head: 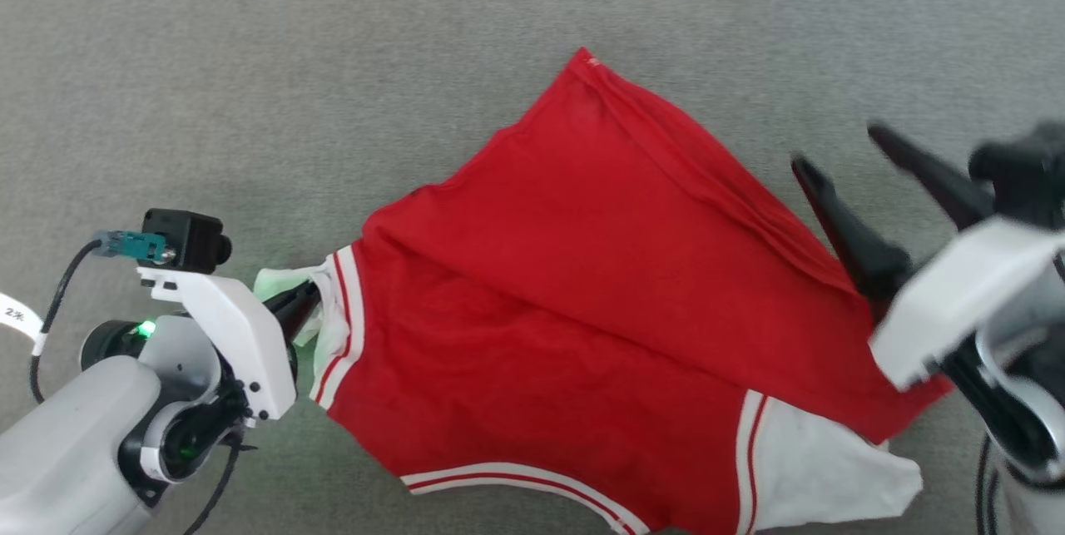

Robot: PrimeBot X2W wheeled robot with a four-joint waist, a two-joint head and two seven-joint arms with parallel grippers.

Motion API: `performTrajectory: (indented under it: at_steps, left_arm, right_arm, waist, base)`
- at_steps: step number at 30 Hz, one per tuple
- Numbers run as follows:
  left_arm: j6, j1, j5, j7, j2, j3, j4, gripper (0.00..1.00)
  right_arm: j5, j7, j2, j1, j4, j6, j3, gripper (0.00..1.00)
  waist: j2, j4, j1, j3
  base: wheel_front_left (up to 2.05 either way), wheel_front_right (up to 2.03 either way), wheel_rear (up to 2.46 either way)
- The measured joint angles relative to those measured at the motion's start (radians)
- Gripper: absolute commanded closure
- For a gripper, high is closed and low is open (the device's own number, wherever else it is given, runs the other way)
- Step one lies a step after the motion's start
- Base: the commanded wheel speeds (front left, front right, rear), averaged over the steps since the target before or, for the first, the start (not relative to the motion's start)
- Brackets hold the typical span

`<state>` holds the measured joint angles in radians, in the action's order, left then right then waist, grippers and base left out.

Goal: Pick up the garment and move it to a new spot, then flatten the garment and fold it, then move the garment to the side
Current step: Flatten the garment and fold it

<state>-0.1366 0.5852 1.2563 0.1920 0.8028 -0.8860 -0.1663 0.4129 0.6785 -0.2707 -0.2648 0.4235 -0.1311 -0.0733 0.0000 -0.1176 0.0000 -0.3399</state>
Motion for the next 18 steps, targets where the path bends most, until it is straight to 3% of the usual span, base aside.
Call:
performTrajectory:
  at_steps: [7,10,18]
  left_arm:
    - [0.011,0.028,-0.018,0.01,-0.037,-0.017,-0.001,1.0]
    - [0.025,0.053,-0.029,0.019,-0.076,-0.033,-0.016,1.0]
    - [0.062,0.103,-0.057,0.027,-0.152,-0.063,-0.056,1.0]
  right_arm:
    - [-0.007,-0.082,-0.017,-0.222,-0.231,0.0,-0.117,0.0]
    - [0.011,-0.098,-0.033,-0.355,-0.42,0.0,-0.174,0.0]
    - [0.049,-0.072,-0.09,-0.576,-0.786,0.0,-0.337,0.0]
  waist:
    - [0.0,-0.057,0.0,-0.009]
    - [0.0,-0.105,0.0,-0.017]
    - [0.0,-0.21,0.0,-0.044]
  base:
    - [0.0,0.0,0.0]
    - [0.0,0.0,0.0]
    - [0.0,0.0,0.0]
